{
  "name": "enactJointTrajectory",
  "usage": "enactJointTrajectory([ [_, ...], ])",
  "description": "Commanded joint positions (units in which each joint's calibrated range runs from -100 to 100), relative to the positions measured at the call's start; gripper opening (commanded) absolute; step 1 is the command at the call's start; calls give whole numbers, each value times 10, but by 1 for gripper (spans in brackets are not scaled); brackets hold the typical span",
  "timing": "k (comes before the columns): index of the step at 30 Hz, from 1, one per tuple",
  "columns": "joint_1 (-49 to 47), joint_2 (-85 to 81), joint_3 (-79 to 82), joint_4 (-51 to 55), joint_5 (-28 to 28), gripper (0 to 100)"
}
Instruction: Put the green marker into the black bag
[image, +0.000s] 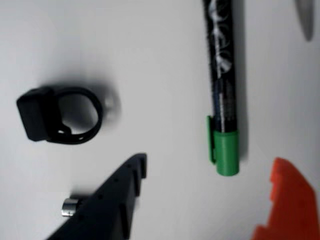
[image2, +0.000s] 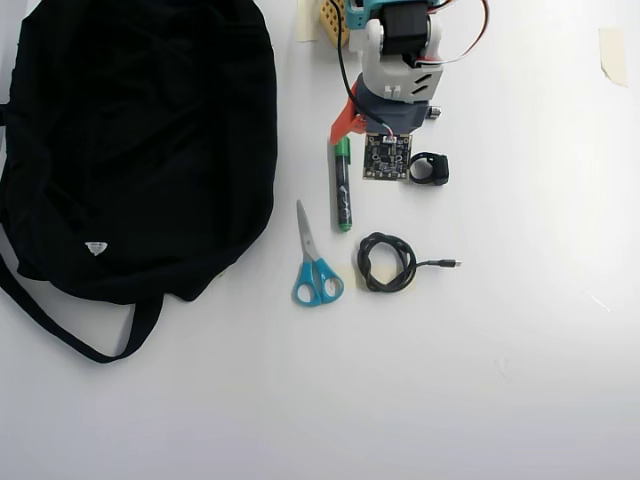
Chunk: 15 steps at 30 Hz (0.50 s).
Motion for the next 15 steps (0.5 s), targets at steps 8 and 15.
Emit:
enactJointTrajectory([
  [8,-3,-11,75,-114,0,33],
  [15,2,64,52,-133,5,33],
])
